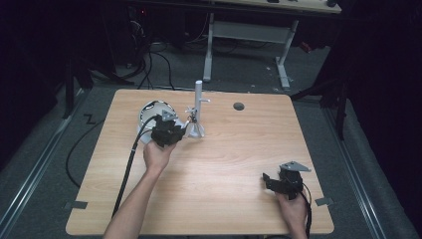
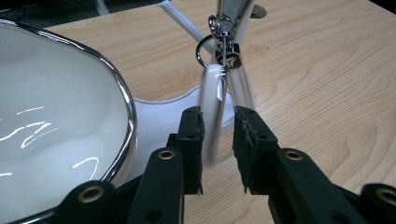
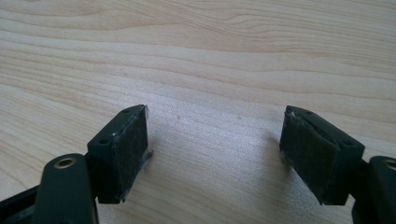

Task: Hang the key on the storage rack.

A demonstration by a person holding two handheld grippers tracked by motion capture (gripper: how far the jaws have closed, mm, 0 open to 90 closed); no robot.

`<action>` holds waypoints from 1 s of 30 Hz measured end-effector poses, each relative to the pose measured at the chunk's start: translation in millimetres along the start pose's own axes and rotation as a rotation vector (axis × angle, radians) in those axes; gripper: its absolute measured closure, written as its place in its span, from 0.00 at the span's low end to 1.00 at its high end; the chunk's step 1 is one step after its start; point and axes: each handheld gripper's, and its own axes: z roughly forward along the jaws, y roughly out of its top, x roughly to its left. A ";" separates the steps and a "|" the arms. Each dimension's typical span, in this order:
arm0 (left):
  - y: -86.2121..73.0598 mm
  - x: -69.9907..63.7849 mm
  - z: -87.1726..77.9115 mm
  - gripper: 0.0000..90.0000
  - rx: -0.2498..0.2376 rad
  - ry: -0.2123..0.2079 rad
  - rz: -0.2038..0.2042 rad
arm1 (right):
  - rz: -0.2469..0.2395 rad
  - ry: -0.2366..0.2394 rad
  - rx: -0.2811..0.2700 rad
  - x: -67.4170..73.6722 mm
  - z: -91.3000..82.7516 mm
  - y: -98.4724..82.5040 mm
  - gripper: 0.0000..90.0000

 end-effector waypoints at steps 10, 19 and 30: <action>-3.1 -1.0 -9.5 0.69 -0.017 0.000 -0.012 | 0.000 0.000 0.000 0.0 0.0 0.0 0.26; -3.7 2.6 -27.3 0.60 -0.049 0.008 -0.016 | 0.000 0.000 0.000 0.0 0.0 0.0 0.26; -6.5 6.2 -42.2 0.54 -0.081 0.013 -0.027 | 0.000 0.000 0.000 0.0 0.0 0.0 0.26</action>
